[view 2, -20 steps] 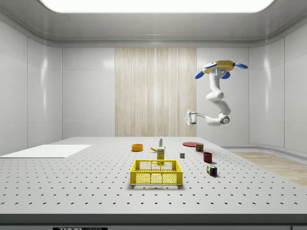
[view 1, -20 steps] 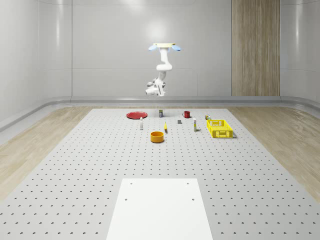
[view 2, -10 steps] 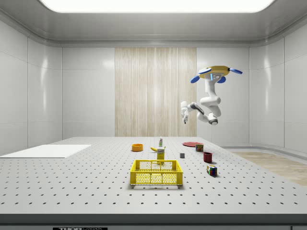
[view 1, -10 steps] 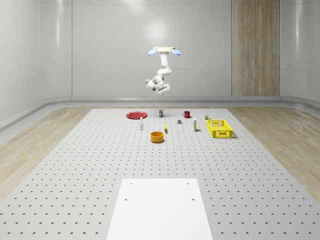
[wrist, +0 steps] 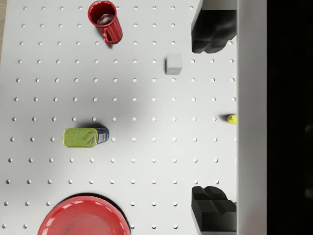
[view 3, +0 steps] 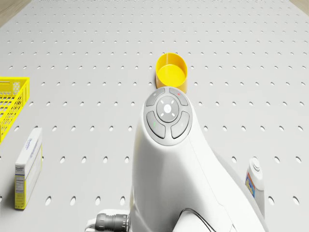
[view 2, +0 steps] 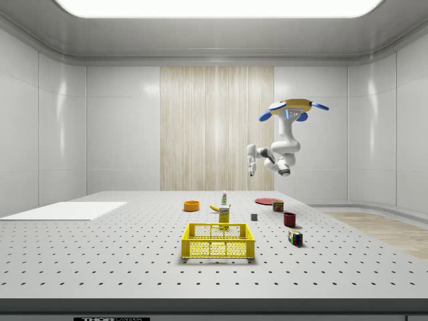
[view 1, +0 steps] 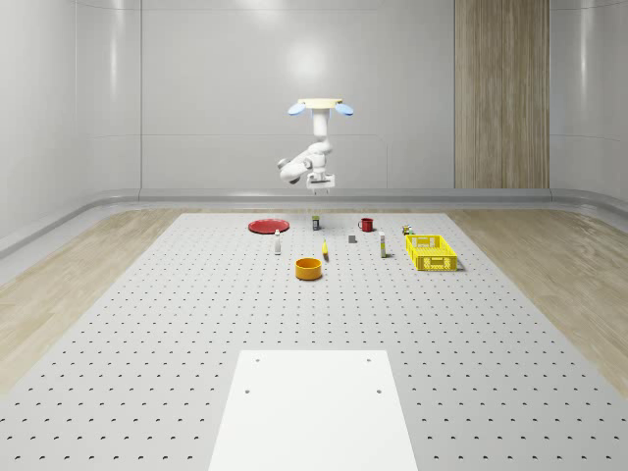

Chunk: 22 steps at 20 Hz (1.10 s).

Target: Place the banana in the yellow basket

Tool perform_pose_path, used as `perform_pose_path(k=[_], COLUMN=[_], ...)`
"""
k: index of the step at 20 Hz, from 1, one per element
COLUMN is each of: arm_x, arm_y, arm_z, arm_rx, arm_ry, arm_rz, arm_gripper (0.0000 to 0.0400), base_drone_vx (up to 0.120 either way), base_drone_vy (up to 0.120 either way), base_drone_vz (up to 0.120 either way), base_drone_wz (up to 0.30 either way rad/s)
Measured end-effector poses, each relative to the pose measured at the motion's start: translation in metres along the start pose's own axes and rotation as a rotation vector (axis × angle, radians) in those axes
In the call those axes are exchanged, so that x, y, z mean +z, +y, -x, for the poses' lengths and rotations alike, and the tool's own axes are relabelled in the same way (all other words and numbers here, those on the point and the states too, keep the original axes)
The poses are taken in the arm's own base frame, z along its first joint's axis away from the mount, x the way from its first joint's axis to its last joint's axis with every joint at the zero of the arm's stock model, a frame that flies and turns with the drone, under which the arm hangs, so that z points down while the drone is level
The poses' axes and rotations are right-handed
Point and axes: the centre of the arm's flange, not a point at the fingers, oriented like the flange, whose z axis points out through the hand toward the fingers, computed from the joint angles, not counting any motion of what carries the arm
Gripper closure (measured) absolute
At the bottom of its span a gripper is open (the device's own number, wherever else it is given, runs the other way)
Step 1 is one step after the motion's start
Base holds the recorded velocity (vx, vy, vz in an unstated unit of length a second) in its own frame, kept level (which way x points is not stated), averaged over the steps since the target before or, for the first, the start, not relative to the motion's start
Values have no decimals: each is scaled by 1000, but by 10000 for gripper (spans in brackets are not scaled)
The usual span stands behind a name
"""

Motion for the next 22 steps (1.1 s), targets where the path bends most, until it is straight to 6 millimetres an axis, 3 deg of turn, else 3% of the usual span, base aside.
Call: perform_pose_path(k=[4,14,19,22], arm_x=[0,0,0,0], arm_y=[-2,-3,-4,-4], arm_z=[2,4,4,4], arm_rx=[-1,-1,-1,-1], arm_ry=[21,37,39,40], arm_rz=[19,34,36,37], arm_gripper=[0,0,0,0], base_drone_vx=[120,120,120,120], base_drone_vy=[0,0,80,0], base_drone_vz=[-10,-116,0,-120], base_drone_wz=[0,0,0,0])
